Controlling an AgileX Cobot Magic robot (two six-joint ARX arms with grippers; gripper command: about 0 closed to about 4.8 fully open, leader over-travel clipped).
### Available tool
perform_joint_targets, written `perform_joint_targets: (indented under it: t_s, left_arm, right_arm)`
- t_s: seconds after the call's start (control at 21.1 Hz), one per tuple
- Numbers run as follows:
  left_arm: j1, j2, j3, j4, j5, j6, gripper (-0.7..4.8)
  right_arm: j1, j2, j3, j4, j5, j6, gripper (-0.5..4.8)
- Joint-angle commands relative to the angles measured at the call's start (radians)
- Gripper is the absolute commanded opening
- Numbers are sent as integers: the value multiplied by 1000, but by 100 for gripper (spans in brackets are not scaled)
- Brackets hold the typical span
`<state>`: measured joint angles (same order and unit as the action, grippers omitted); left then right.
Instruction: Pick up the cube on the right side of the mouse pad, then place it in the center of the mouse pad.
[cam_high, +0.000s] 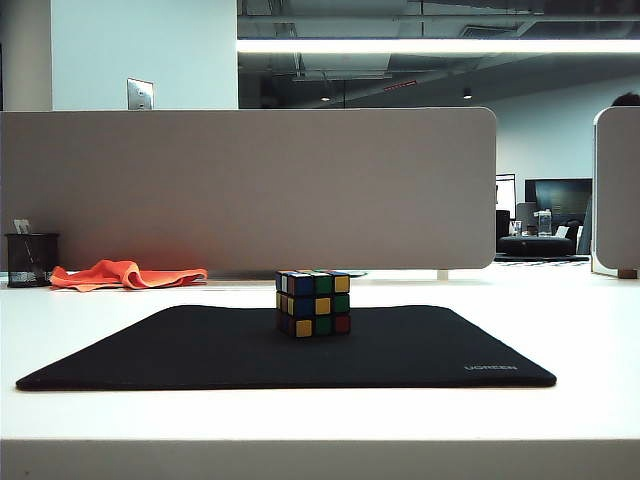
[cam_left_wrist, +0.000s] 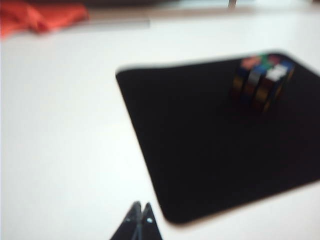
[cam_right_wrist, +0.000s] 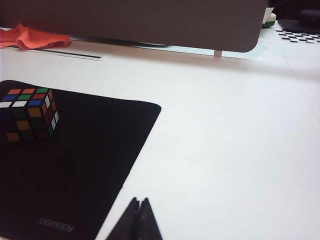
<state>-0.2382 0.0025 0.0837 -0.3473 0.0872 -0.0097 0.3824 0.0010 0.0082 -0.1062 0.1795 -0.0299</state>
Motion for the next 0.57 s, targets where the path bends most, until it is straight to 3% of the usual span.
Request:
perform_joint_targets:
  t_s: [0.05, 0.57]
  left_arm:
    - [0, 0, 0, -74, 3, -5, -3]
    - [0, 0, 0, -85, 3, -5, -3]
  right_arm:
    - [0, -2, 5, -7, 0, 0, -1]
    - [0, -2, 5, -10, 2, 0, -1]
